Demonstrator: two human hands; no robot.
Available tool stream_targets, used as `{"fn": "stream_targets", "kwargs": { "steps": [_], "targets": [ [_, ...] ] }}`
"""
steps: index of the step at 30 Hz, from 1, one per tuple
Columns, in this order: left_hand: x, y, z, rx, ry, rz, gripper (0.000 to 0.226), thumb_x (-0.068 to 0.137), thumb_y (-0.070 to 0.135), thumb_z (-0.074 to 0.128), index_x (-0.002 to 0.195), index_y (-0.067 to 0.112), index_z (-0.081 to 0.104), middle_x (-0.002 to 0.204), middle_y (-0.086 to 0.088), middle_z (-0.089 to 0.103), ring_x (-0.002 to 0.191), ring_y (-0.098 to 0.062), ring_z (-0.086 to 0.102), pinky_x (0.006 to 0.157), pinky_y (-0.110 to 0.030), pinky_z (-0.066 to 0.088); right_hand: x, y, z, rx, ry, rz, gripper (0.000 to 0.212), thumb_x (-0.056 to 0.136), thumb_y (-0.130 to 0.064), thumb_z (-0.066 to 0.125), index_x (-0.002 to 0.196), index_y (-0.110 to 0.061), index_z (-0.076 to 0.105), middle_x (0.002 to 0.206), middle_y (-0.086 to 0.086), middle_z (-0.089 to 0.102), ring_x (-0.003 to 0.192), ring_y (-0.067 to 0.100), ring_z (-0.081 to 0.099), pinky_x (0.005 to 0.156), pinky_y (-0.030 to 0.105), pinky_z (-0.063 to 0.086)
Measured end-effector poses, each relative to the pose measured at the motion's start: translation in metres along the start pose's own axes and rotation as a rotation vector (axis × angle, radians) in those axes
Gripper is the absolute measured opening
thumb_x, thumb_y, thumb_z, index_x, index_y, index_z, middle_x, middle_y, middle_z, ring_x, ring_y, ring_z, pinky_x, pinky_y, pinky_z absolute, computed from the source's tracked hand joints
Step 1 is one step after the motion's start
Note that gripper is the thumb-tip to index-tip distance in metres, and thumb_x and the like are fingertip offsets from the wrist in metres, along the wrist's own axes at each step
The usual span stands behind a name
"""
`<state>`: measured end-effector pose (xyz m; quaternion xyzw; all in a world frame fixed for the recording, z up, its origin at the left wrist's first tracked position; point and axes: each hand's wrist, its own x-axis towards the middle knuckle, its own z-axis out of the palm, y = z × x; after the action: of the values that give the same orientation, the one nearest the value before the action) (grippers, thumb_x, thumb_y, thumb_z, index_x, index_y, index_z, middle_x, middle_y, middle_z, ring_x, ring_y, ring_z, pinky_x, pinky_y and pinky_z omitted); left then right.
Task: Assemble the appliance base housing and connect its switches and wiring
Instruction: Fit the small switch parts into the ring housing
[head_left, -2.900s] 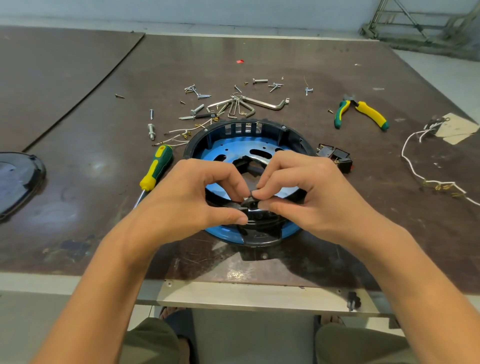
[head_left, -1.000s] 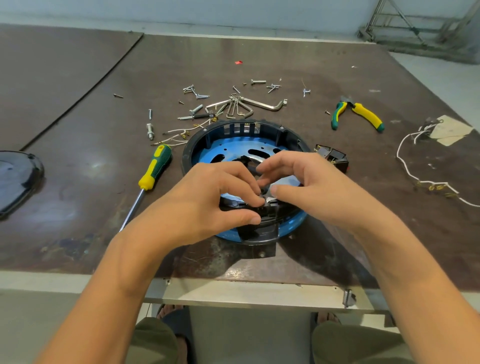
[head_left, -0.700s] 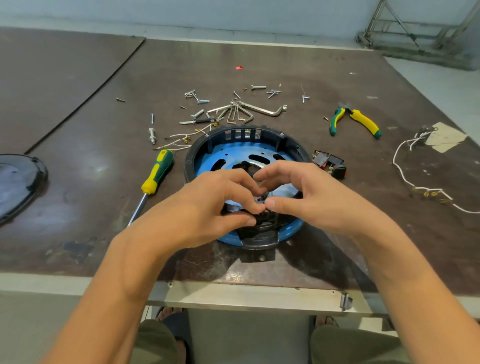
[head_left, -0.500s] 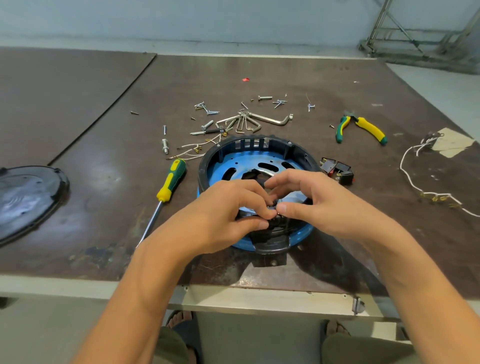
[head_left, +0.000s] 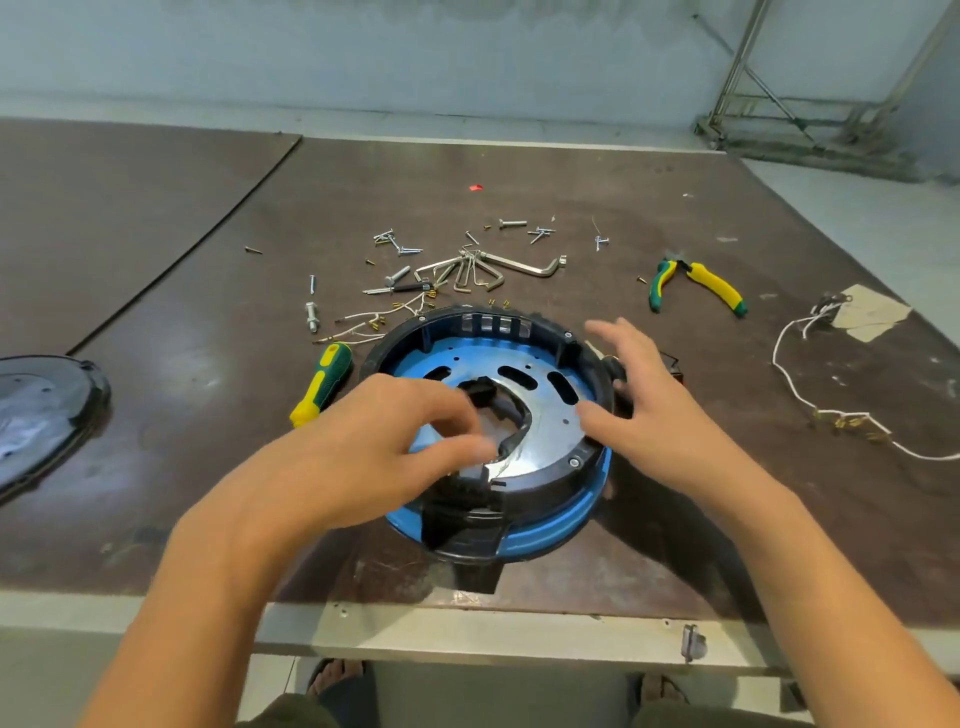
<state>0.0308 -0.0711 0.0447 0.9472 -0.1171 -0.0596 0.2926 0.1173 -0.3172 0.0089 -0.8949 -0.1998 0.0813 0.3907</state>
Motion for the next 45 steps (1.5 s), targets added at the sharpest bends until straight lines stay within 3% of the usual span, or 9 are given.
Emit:
{"fn": "stream_targets", "kwargs": {
  "steps": [4,13,16,20,25,29,32,35,45],
  "targets": [
    [0.014,0.034,0.059,0.415,0.039,-0.051,0.085,0.086,0.076,-0.001,0.148,0.028,0.032,0.134,0.005,0.055,0.121,-0.019,0.052,0.1,-0.044,0.042,0.004,-0.001,0.007,0.084,-0.033,0.104,0.094,0.086,-0.011,0.068,0.156,-0.035,0.011,0.144,-0.014,0.034,0.098,-0.033,0.043,0.073,-0.005,0.037],
    [0.006,0.004,0.041,0.307,0.072,0.06,0.06,0.087,0.078,0.004,0.114,0.038,0.04,0.108,0.02,0.052,0.095,-0.001,0.043,0.079,-0.023,0.034,0.004,-0.002,0.0,-0.064,0.012,0.148,0.086,0.085,-0.036,0.07,0.153,-0.038,0.017,0.114,-0.014,0.058,0.092,0.001,0.058,0.069,0.015,0.041],
    [0.004,-0.007,0.029,0.257,0.041,0.025,0.052,0.086,0.076,0.017,0.12,0.043,0.038,0.112,0.024,0.053,0.099,-0.002,0.049,0.079,-0.027,0.042,0.008,-0.003,0.009,-0.082,0.105,0.113,0.076,0.087,-0.038,0.067,0.152,-0.031,0.029,0.127,-0.009,0.05,0.115,0.012,0.053,0.089,0.026,0.045],
    [0.008,-0.021,0.017,0.318,0.076,0.1,0.034,0.092,0.053,0.04,0.123,0.041,0.046,0.118,0.023,0.051,0.108,-0.003,0.049,0.088,-0.033,0.046,0.005,-0.009,0.015,-0.06,0.023,0.027,0.064,0.091,-0.028,0.061,0.148,-0.034,0.033,0.107,-0.028,0.043,0.099,0.0,0.055,0.071,0.011,0.039],
    [0.008,-0.045,0.004,0.347,0.259,0.104,0.04,0.082,0.04,0.059,0.119,0.026,0.065,0.15,-0.006,0.039,0.146,-0.024,0.026,0.119,-0.045,0.024,-0.011,-0.022,0.012,-0.399,-0.022,0.031,0.057,0.09,-0.047,0.054,0.144,-0.042,0.036,0.125,-0.005,0.051,0.105,0.017,0.055,0.084,0.033,0.047],
    [0.003,-0.06,-0.009,0.217,0.35,-0.153,0.061,0.084,0.046,0.068,0.139,0.032,0.049,0.153,0.001,0.03,0.138,-0.022,0.038,0.111,-0.042,0.037,-0.019,-0.027,0.003,-0.417,-0.121,-0.141,0.038,0.101,-0.05,0.042,0.09,-0.025,0.069,0.076,-0.007,0.058,0.073,0.007,0.055,0.064,0.03,0.043],
    [0.006,-0.058,-0.006,0.21,0.428,-0.269,0.072,0.079,0.044,0.075,0.142,0.032,0.041,0.136,-0.001,0.047,0.116,-0.026,0.055,0.097,-0.044,0.048,-0.011,-0.017,-0.013,-0.296,-0.244,-0.155,0.027,0.098,-0.053,0.049,0.117,-0.041,0.064,0.076,-0.013,0.063,0.071,0.001,0.059,0.063,0.023,0.045],
    [0.01,-0.049,0.0,0.215,0.396,-0.337,0.072,0.082,0.045,0.072,0.143,0.029,0.038,0.135,-0.005,0.05,0.119,-0.03,0.055,0.096,-0.044,0.046,-0.003,-0.003,-0.019,-0.198,-0.308,-0.136,0.056,0.082,-0.07,0.057,0.134,-0.05,0.05,0.095,-0.015,0.065,0.083,0.007,0.063,0.078,0.036,0.056],
    [0.022,-0.043,0.011,0.082,0.427,-0.301,0.063,0.09,0.018,0.067,0.145,0.024,0.038,0.145,-0.003,0.041,0.129,-0.023,0.046,0.104,-0.034,0.037,-0.009,-0.003,-0.015,-0.291,-0.259,-0.265,0.036,0.069,-0.058,0.079,0.097,-0.04,0.063,0.059,-0.013,0.06,0.059,0.001,0.059,0.054,0.016,0.04]
  ]
}}
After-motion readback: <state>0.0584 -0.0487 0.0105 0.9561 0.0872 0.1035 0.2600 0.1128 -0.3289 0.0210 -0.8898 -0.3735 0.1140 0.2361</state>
